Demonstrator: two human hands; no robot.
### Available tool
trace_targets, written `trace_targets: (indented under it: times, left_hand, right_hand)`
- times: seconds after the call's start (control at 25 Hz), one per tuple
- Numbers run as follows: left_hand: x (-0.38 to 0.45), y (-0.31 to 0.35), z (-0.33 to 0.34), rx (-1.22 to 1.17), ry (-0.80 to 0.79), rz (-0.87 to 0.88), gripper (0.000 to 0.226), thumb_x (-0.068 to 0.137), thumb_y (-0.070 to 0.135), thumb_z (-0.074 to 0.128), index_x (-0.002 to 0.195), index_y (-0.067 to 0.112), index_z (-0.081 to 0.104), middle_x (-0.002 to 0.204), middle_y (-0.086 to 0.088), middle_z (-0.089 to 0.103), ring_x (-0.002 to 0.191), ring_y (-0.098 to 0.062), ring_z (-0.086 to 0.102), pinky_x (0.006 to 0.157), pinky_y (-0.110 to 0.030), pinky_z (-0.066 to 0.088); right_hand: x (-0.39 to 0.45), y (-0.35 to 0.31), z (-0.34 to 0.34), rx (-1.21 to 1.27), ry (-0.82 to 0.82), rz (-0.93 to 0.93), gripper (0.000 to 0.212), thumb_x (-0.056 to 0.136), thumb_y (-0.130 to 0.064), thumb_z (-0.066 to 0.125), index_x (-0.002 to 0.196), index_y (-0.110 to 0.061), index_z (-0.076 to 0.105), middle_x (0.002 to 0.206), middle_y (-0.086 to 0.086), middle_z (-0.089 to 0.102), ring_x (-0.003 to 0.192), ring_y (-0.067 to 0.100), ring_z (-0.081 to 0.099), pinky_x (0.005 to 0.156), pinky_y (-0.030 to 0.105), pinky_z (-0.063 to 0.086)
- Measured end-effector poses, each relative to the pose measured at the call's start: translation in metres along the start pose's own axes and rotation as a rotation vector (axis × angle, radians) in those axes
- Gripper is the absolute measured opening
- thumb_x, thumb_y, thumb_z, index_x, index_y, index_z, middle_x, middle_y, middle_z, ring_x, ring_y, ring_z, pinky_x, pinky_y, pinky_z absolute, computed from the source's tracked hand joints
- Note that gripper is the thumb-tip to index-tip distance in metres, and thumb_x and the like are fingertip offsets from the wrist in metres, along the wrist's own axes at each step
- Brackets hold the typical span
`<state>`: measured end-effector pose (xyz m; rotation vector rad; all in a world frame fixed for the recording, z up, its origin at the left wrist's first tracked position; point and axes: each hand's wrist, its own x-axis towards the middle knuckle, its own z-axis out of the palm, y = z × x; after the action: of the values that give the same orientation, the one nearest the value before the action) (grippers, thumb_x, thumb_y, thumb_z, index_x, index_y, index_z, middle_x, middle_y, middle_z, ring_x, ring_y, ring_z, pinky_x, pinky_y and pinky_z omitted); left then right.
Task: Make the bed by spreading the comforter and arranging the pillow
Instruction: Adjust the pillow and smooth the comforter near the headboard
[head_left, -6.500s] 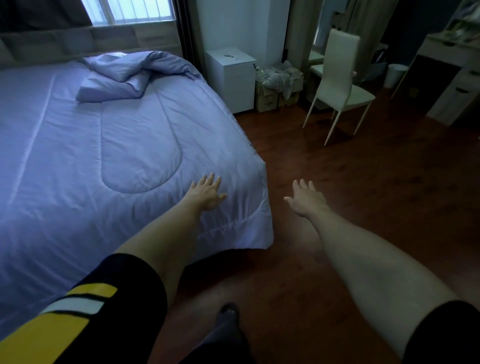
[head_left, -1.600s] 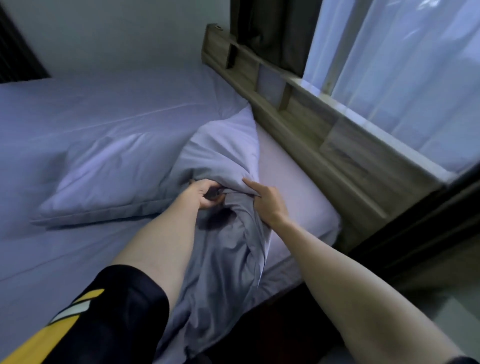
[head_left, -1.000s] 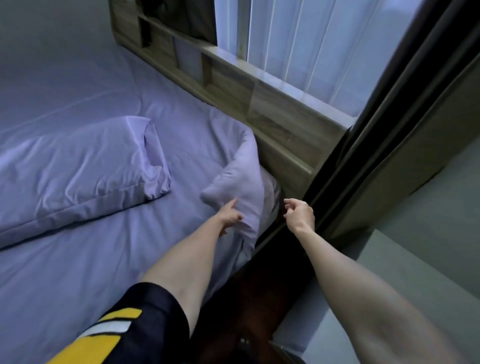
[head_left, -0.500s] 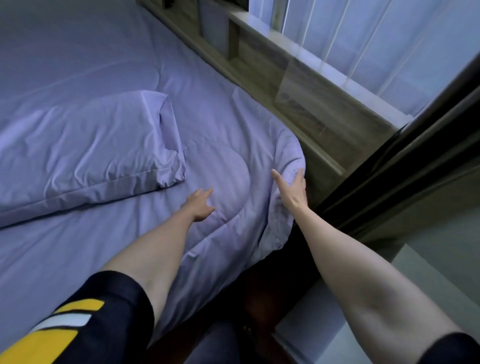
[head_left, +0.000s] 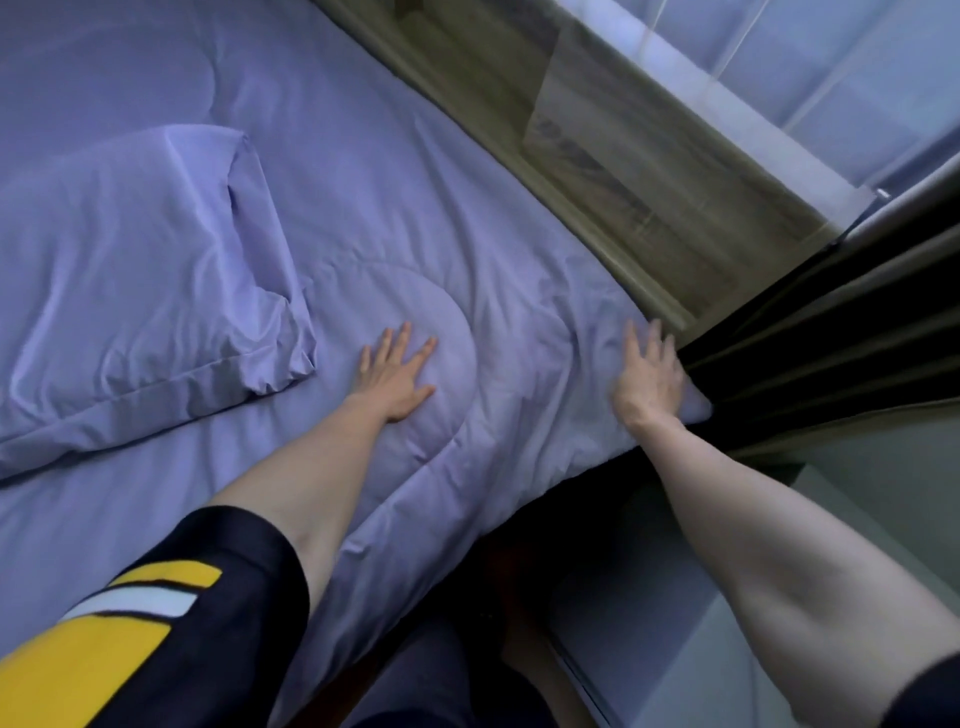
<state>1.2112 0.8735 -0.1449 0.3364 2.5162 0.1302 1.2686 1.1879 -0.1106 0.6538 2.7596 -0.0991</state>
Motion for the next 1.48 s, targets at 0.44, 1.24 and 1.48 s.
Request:
trace_targets:
  times: [0.44,1.24,1.48]
  left_hand:
    - [0.065,-0.034,0.019,-0.016,0.256,-0.033,0.07,0.091,0.068,0.023,0.15,0.044,-0.005,0.161,0.006,-0.016,0.149,-0.02,-0.014,0.117,-0.056,-0.004]
    - [0.011,-0.033,0.061,-0.028,0.355,0.037,0.068,0.093,0.063,0.024,0.152,0.037,0.003,0.162,0.003,-0.006,0.15,-0.017,-0.007,0.121,-0.046,-0.004]
    - [-0.027,-0.03,0.059,-0.008,0.349,0.053,0.066,0.095,0.06,0.027,0.152,0.036,0.005,0.163,0.001,-0.004,0.15,-0.018,-0.005,0.119,-0.047,-0.004]
  right_hand:
    - [0.059,-0.136,0.079,0.132,0.025,-0.412,0.07,0.092,-0.064,0.034,0.153,-0.036,0.011,0.163,-0.003,0.0,0.149,0.029,-0.004,0.118,0.052,-0.003]
    - [-0.065,-0.14,0.145,1.142,-0.076,0.803,0.058,0.099,-0.051,0.036,0.125,-0.003,0.055,0.131,0.022,0.056,0.119,0.039,0.052,0.095,0.039,0.04]
    - [-0.095,-0.104,0.103,1.18,0.372,0.64,0.046,0.101,-0.032,0.043,0.084,0.007,0.059,0.092,0.028,0.066,0.085,0.041,0.06,0.07,0.036,0.039]
